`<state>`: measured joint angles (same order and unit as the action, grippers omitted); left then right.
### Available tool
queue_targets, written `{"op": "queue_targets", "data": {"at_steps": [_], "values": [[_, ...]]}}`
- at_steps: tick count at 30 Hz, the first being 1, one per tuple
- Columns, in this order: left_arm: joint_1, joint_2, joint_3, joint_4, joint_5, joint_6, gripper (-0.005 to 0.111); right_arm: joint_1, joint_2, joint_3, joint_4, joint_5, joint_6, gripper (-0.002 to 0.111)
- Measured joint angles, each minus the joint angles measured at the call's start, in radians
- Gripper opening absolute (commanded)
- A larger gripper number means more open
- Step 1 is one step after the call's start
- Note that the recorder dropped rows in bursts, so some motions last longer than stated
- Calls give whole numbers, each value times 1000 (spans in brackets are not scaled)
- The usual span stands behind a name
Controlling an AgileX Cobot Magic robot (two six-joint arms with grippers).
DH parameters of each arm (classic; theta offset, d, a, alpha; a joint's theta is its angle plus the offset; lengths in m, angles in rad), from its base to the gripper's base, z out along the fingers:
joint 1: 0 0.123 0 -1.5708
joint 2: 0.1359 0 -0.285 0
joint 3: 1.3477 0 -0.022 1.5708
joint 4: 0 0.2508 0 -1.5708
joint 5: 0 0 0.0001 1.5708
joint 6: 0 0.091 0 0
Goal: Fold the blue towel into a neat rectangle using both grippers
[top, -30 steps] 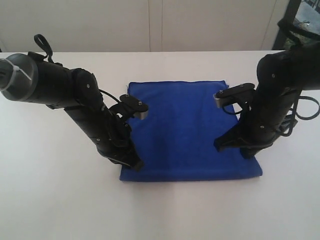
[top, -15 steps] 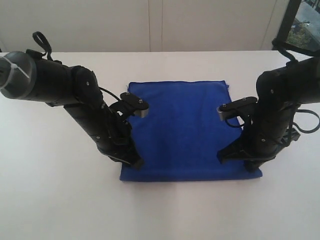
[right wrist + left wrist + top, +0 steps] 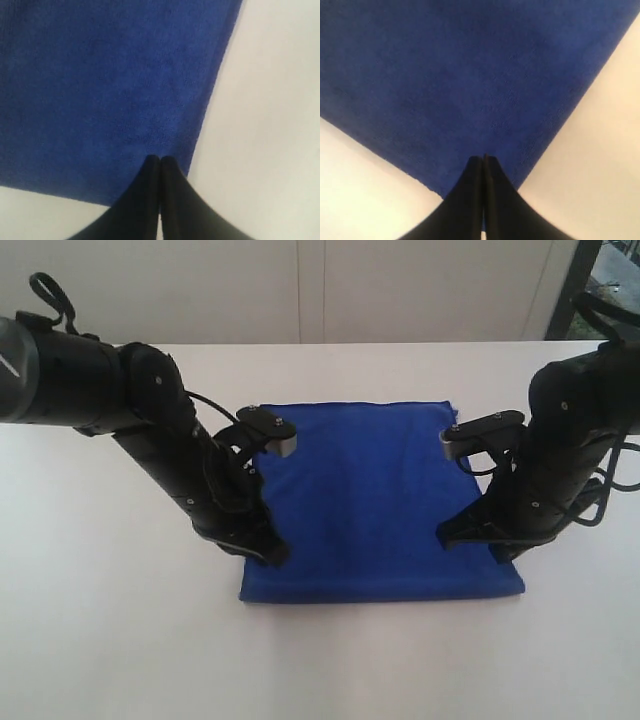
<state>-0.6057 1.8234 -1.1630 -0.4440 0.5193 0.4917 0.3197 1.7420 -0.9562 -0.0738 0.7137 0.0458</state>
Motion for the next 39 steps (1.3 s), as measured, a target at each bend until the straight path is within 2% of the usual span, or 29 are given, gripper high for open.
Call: {"op": "queue_targets", "data": {"at_steps": [14, 19, 28, 39], "values": [[0, 84, 21, -3, -10, -2, 0, 0, -2, 34, -2, -66, 16, 0], [0, 84, 21, 33, -10, -63, 0, 0, -19, 34, -2, -68, 39, 0], [0, 45, 120, 45, -98, -207, 0, 0, -122, 34, -2, -53, 59, 0], [0, -12, 207, 53, -139, -256, 0, 0, -175, 35, -20, -26, 67, 0]]}}
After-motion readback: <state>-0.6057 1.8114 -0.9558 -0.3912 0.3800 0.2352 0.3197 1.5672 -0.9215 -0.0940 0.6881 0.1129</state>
